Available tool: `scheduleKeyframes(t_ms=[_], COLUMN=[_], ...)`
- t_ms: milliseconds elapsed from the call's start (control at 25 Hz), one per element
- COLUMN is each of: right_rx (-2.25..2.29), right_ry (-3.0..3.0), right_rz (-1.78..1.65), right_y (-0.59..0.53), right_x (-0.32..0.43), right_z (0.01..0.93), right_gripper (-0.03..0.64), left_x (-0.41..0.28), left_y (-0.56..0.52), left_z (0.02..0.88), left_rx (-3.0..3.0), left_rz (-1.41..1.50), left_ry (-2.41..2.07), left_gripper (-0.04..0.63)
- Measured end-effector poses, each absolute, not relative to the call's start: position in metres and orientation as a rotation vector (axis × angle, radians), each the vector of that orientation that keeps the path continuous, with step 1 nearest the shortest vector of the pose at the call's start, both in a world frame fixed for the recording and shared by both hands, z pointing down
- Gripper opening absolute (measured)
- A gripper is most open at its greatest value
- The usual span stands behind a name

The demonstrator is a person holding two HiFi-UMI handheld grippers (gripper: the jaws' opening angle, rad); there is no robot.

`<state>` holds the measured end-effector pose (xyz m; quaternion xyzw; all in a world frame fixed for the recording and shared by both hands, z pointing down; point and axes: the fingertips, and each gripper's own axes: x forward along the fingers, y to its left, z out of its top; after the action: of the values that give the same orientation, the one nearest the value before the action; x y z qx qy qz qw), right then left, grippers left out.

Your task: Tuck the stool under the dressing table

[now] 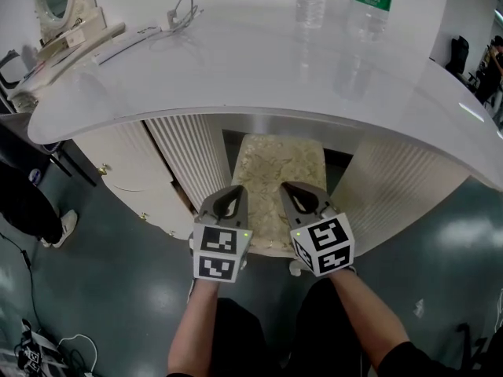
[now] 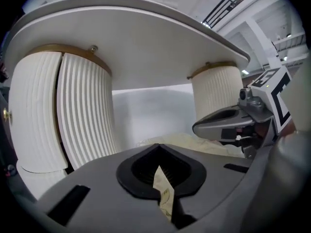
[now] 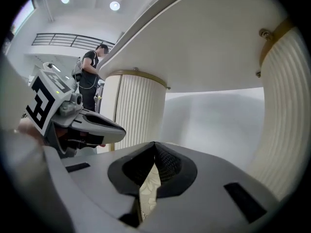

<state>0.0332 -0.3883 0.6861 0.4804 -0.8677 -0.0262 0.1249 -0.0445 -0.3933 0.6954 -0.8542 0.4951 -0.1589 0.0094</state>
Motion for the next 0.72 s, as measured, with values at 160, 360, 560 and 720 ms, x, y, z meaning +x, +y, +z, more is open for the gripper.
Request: scheduleKeyframes(t_ms=[160,360,560,720], right_rx=[1.369,1.35,1.293,1.252], right_ry=[-2.527,-2.53,-2.531,-2.519], right_rz=[-0.061,0.038,0.058,0.141], right_y=[-0.387,-0.381,-0.359,-0.34], right_x=[0.025,0.014,-0.004,-0.013], right_z=[0.701,0.701,0.656,0.619], right_gripper=[0.006,0.006,0.006,0.006], left_x=[-0.031,-0.031,-0.031,-0.044], left_y=[-0.388,-0.386,-0.369,-0.351], left_z=[0.716,0.716,0.668,0.631], left_rx=[-2.683,-2.733,-2.766,-2.786], left_rz=[-0.582,-0.604,-0.54,-0.534], left_ry=[1.499,1.541,1.63,1.727], left_gripper=[0.005,0.005,0.005,0.005])
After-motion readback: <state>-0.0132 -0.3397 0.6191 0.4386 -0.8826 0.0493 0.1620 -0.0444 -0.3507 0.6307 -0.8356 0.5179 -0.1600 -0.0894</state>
